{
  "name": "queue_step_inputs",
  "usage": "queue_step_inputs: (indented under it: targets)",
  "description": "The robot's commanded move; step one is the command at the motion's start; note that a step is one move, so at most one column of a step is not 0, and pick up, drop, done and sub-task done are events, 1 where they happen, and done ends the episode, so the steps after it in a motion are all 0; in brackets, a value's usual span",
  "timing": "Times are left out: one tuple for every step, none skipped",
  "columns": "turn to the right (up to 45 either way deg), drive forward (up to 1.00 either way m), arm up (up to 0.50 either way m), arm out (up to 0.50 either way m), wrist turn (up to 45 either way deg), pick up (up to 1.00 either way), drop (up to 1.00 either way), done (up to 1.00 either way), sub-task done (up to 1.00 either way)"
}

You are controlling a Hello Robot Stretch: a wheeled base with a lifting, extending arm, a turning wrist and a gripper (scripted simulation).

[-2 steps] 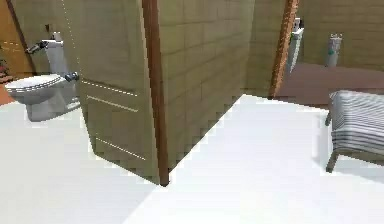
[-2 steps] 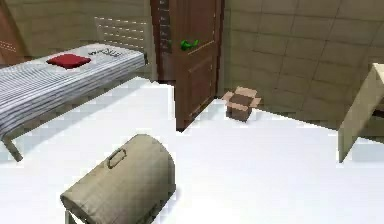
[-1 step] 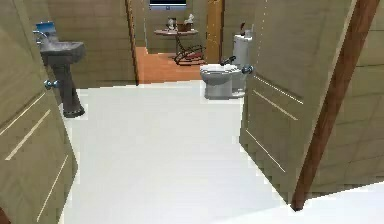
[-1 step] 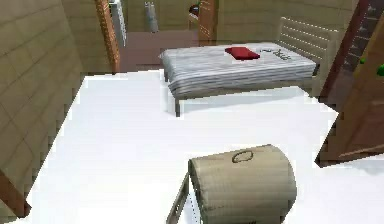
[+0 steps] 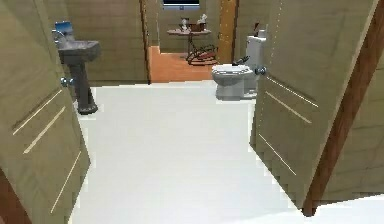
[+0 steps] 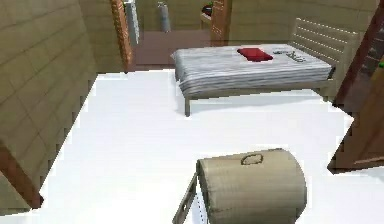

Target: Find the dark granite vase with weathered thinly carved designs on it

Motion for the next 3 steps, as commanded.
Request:
queue_step_inputs:
  targets:
    - [0.0, 1.0, 0.0, 0.0, 0.0, 0.0, 0.0, 0.0, 0.0]
    - [-3.0, 0.0, 0.0, 0.0, 0.0, 0.0, 0.0, 0.0, 0.0]
    - [-3.0, 0.0, 0.0, 0.0, 0.0, 0.0, 0.0, 0.0, 0.0]
